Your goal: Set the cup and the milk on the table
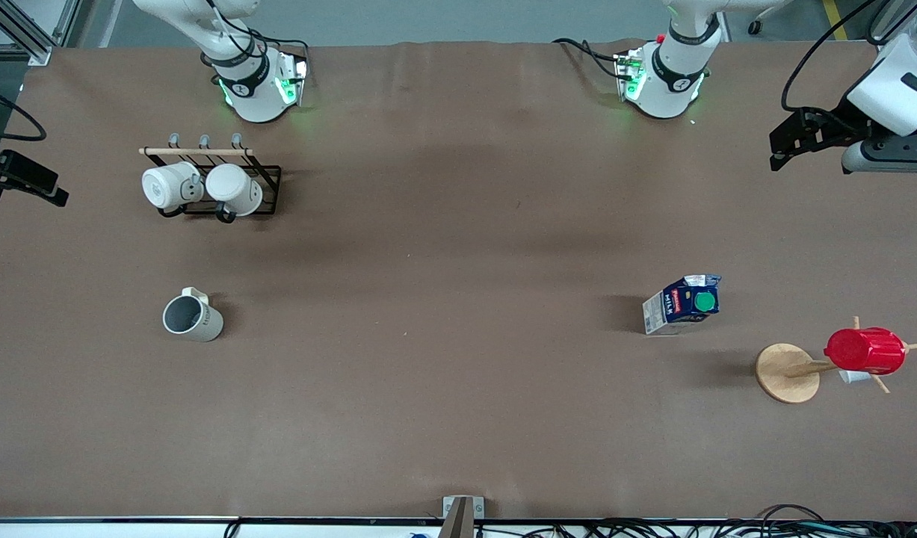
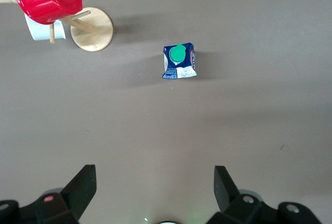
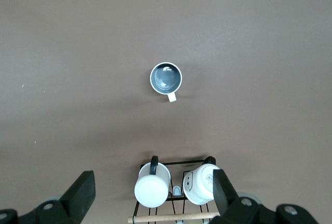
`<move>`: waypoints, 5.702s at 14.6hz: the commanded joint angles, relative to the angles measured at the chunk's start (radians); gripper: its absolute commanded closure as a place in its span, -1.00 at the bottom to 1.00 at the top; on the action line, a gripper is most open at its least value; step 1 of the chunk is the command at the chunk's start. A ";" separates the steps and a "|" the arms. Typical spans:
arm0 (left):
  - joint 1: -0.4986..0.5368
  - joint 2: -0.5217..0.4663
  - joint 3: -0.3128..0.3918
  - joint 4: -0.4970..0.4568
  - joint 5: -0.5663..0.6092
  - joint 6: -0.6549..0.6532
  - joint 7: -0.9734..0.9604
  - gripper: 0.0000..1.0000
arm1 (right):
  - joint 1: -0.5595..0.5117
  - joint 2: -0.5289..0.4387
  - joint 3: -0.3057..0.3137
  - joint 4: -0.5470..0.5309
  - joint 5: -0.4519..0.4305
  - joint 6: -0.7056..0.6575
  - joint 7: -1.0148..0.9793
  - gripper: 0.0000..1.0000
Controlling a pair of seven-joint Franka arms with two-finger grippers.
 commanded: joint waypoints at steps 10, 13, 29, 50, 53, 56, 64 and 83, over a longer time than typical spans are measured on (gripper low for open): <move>-0.001 0.241 0.008 0.094 0.004 0.095 -0.016 -1.00 | -0.017 0.004 0.011 -0.015 -0.003 0.004 -0.006 -1.00; -0.001 0.258 0.008 -0.059 0.010 0.309 -0.016 -1.00 | -0.017 0.073 0.011 -0.023 -0.003 0.045 -0.024 -1.00; -0.009 0.427 -0.004 -0.232 0.002 0.617 -0.166 -0.56 | -0.062 0.274 0.011 -0.589 -0.015 0.908 -0.277 -1.00; -0.084 0.433 -0.153 -0.028 0.004 0.513 -0.431 0.23 | -0.062 0.361 0.016 -0.417 -0.008 0.694 -0.273 -0.59; -0.110 0.447 -0.153 0.006 0.002 0.477 -0.447 0.23 | -0.065 0.367 0.016 -0.397 -0.009 0.703 -0.277 -0.59; -0.142 0.464 -0.153 0.037 0.005 0.474 -0.490 0.23 | -0.065 0.383 0.016 -0.391 -0.009 0.708 -0.280 -0.59; -0.190 0.527 -0.152 0.087 0.014 0.474 -0.533 0.23 | -0.071 0.418 0.016 -0.492 -0.012 0.884 -0.328 -0.49; -0.250 0.519 -0.153 0.104 0.007 0.454 -0.642 0.23 | 0.404 0.383 0.021 -0.140 0.129 0.471 0.661 0.99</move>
